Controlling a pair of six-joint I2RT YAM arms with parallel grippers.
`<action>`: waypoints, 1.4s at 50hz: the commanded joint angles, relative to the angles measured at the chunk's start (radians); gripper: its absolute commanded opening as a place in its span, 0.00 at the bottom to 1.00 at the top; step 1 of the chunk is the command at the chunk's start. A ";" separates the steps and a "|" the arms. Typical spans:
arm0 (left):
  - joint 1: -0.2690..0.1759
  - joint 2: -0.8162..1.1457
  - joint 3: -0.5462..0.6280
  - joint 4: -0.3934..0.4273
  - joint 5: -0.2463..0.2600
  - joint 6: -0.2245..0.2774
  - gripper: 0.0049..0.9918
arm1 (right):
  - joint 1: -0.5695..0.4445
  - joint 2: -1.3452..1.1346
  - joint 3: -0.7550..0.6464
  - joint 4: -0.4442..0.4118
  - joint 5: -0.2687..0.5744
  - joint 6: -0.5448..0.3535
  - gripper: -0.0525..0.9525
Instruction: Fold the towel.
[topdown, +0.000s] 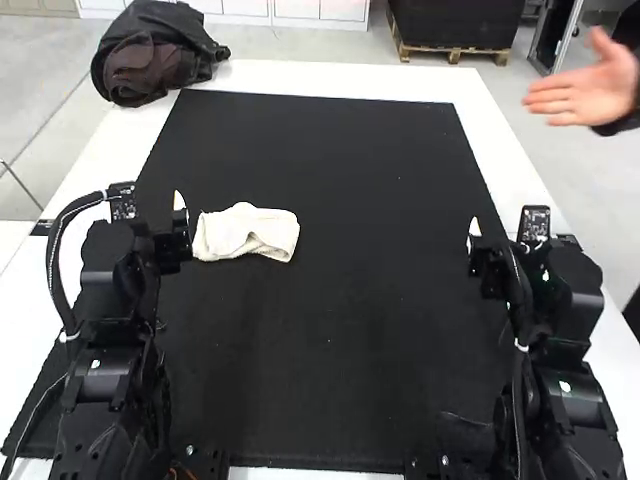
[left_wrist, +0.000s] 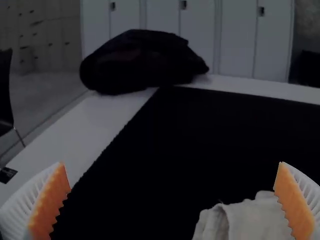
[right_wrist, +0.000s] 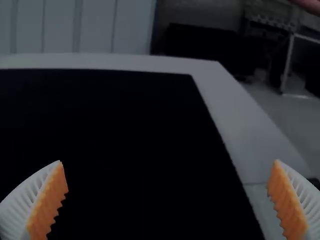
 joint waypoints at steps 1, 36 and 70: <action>0.007 -0.008 -0.004 0.004 0.004 -0.033 0.97 | 0.007 -0.007 -0.005 -0.018 0.036 -0.009 0.97; 0.008 -0.007 -0.004 0.004 0.004 -0.033 0.97 | 0.007 -0.007 -0.006 -0.044 -0.039 -0.011 0.97; 0.008 -0.007 -0.004 0.003 0.004 -0.033 0.97 | 0.007 -0.007 -0.006 -0.044 -0.039 -0.011 0.97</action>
